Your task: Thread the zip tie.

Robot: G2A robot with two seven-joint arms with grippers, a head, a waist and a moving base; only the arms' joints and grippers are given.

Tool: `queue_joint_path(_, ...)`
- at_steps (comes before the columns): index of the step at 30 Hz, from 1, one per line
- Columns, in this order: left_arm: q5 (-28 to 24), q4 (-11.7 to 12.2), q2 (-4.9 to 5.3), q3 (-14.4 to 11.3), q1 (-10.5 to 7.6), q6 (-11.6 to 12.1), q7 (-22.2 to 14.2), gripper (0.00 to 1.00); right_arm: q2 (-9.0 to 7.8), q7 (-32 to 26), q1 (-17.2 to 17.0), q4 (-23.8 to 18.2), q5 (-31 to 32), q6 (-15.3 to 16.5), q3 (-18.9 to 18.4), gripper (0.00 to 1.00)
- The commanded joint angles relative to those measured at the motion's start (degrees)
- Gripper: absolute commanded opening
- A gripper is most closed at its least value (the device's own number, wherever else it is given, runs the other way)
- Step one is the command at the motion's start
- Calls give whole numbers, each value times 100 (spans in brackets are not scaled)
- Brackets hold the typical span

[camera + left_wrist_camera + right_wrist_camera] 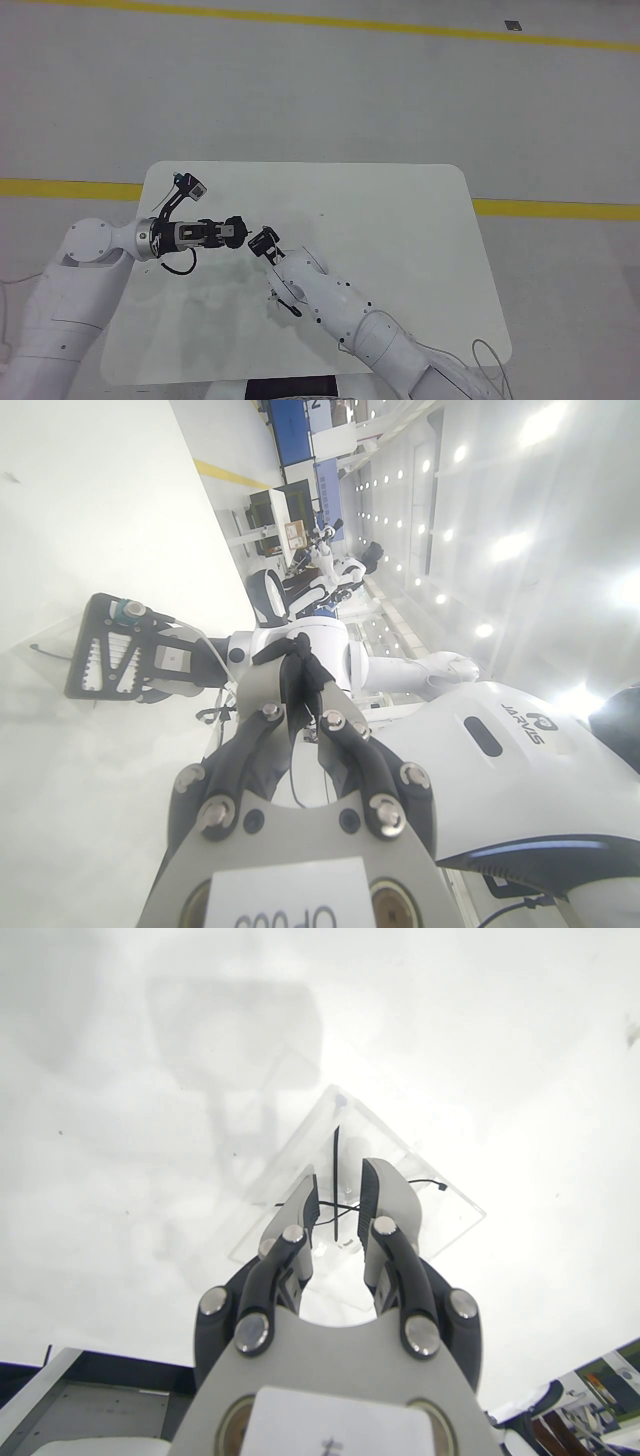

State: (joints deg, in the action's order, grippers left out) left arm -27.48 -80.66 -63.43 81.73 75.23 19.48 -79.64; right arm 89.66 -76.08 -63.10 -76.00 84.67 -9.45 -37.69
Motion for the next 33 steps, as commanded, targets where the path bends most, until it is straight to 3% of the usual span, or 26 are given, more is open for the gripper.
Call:
queue_joint_path(1, 0, 0, 0, 0, 0, 0, 0, 0, 12, 2, 1, 14, 12, 17, -8, 20)
queue_joint_path(16, 0, 0, 0, 0, 0, 0, 0, 0, 168, 19, 117, 413, 28, 75, -2, 18)
queue_joint_path(19, 0, 0, 0, 0, 0, 0, 0, 0, 187, 20, 123, 462, 31, 92, -28, 12)
queue_joint_path(21, 0, 0, 0, 0, 0, 0, 0, 0, 197, 21, 125, 482, 36, 100, -45, 0)
queue_joint_path(23, 0, 0, 0, 0, 0, 0, 0, 0, 209, 23, 123, 498, 43, 99, -66, 0)
queue_joint_path(33, 0, 0, 0, 0, 0, 0, 0, 0, 212, 4, -17, 187, 160, 33, -233, 0)
